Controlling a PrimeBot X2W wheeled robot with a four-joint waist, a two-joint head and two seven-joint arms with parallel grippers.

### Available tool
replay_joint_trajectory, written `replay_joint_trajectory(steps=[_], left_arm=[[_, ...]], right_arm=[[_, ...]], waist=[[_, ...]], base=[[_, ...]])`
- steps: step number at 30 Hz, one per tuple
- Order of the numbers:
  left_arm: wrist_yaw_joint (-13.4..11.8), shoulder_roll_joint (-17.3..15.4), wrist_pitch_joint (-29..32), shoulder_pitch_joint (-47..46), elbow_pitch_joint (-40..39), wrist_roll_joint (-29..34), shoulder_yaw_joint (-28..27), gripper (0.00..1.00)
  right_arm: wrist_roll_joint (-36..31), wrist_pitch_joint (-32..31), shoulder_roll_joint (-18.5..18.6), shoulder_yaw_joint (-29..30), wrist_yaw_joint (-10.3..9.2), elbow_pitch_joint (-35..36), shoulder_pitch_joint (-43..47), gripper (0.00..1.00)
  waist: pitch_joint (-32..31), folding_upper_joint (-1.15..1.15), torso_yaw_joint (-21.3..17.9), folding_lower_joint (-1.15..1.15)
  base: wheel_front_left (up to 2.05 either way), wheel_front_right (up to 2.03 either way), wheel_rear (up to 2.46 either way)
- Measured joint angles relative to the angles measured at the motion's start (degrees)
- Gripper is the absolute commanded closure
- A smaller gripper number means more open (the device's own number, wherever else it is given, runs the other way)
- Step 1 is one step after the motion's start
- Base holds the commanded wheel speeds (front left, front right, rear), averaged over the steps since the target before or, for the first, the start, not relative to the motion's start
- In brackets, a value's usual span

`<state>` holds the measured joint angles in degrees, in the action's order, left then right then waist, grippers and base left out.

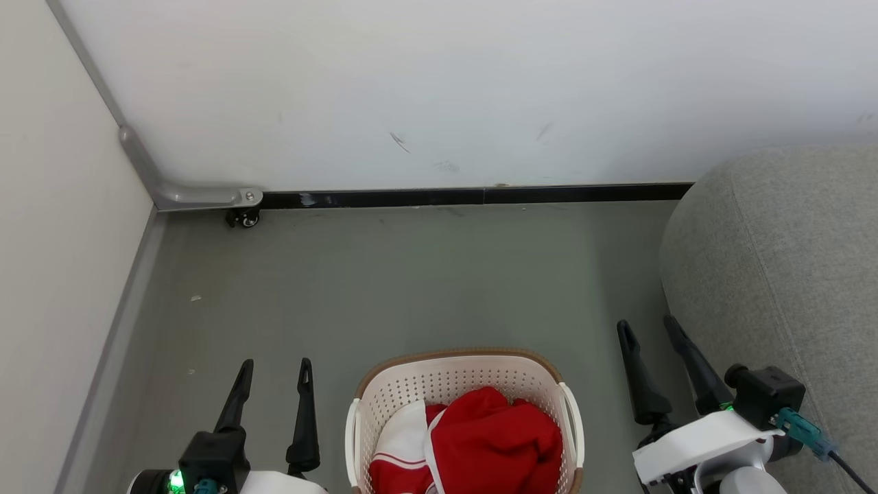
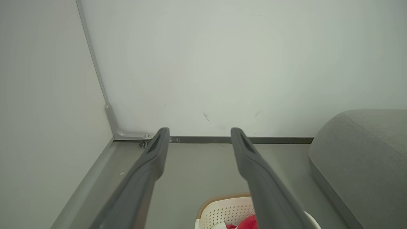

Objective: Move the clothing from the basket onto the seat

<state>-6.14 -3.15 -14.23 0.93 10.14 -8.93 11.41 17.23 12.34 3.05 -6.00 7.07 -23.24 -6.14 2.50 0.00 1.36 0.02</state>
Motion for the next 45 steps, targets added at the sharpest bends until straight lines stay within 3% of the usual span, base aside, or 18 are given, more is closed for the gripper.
replay_joint_trajectory(steps=[23, 45], left_arm=[[0.2, -0.03, 0.0, -1.76, 1.51, 0.77, 0.51, 0.0], [2.77, -0.75, 0.0, -8.34, 9.29, 4.08, 4.07, 0.0]], right_arm=[[-0.04, 0.01, -0.04, 1.77, 0.0, 0.64, -0.04, 0.0], [-0.65, 0.19, -0.21, 5.44, 0.0, 3.97, -1.91, 0.0]], waist=[[2.29, 0.0, -0.52, 0.0], [8.98, 0.0, -3.13, -0.01]], base=[[0.0, 0.0, 0.0], [0.0, 0.0, 0.0]])
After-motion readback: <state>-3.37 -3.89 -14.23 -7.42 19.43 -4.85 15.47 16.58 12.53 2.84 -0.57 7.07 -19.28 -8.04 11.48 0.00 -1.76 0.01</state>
